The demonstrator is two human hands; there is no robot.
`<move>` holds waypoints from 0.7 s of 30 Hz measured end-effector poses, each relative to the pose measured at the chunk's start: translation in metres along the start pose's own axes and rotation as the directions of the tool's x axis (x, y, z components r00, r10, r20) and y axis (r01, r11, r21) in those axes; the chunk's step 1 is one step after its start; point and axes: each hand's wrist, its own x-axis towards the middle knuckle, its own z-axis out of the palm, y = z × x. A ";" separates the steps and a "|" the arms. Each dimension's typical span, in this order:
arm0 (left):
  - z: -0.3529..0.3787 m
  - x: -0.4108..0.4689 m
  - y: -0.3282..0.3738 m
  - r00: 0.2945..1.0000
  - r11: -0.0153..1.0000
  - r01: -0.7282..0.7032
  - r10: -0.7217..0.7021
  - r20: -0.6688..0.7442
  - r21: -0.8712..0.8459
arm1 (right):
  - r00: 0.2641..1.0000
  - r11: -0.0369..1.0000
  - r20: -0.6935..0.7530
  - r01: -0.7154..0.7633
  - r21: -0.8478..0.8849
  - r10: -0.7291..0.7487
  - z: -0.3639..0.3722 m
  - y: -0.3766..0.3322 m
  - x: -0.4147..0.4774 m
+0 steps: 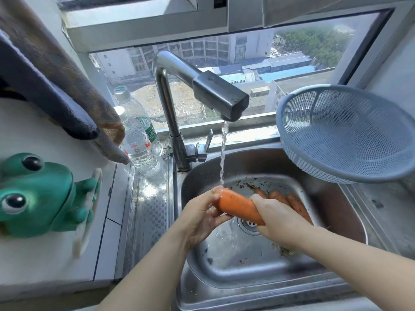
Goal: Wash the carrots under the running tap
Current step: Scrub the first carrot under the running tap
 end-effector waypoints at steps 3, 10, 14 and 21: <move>0.003 -0.002 -0.002 0.999 1.000 0.004 -0.003 -0.035 0.007 | 1.000 0.999 0.013 -0.018 -0.029 0.018 0.002 -0.003 0.000; 0.005 0.039 -0.026 0.910 0.997 0.067 -0.046 -0.411 0.036 | 0.989 0.990 0.080 -0.116 -0.079 0.122 0.019 -0.015 -0.003; 0.000 0.041 -0.034 0.958 0.993 0.062 -0.088 -0.273 -0.104 | 0.978 0.985 0.119 -0.164 -0.058 0.170 0.026 -0.014 0.001; -0.010 0.051 -0.042 0.974 0.997 0.027 -0.010 -0.226 0.071 | 0.961 0.973 0.152 -0.233 -0.005 0.231 0.043 -0.023 0.013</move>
